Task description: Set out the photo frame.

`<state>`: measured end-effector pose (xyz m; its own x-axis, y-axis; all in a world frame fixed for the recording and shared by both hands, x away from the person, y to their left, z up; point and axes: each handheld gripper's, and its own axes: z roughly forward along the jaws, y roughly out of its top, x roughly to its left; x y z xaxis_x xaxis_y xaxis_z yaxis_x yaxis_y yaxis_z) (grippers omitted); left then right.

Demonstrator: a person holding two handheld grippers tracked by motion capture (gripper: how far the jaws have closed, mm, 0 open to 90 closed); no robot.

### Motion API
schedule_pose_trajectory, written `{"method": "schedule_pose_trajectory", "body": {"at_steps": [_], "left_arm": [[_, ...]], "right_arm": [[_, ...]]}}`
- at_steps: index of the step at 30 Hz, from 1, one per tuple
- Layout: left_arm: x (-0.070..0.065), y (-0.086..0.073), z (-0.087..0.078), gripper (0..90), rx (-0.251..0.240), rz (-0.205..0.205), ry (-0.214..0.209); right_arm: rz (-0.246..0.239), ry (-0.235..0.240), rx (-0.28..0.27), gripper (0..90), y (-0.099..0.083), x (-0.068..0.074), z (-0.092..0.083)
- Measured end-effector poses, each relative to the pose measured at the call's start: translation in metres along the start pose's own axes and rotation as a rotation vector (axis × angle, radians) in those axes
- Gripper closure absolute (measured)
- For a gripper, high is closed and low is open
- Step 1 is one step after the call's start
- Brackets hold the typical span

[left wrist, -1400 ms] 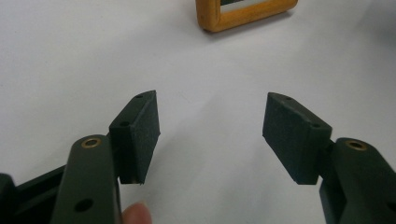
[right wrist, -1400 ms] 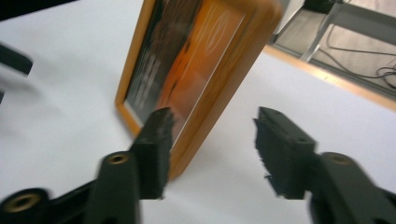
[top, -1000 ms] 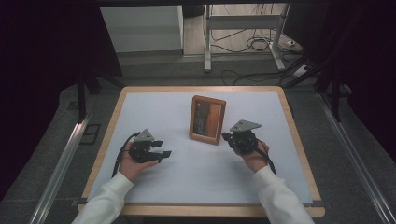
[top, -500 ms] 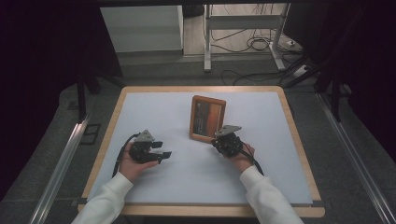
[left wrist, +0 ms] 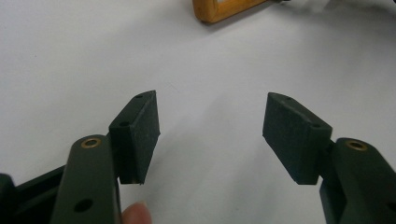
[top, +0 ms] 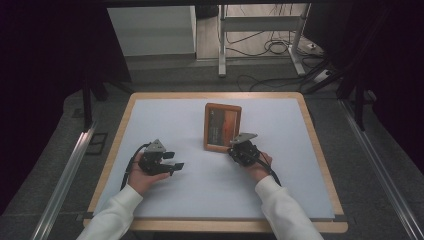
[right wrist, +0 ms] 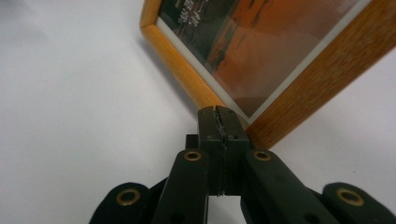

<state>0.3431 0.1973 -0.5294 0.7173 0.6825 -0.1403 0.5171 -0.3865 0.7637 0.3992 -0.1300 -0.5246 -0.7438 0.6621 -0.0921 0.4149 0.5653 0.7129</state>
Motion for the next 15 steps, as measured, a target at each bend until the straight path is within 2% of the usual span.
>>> {"method": "schedule_pose_trajectory", "body": {"at_steps": [15], "left_arm": [[0.0001,-0.0003,0.0011,35.5,0.006,0.005,0.0]], "right_arm": [[0.017,-0.008,-0.006,89.9,-0.0013,-0.0057,-0.0014]]}}
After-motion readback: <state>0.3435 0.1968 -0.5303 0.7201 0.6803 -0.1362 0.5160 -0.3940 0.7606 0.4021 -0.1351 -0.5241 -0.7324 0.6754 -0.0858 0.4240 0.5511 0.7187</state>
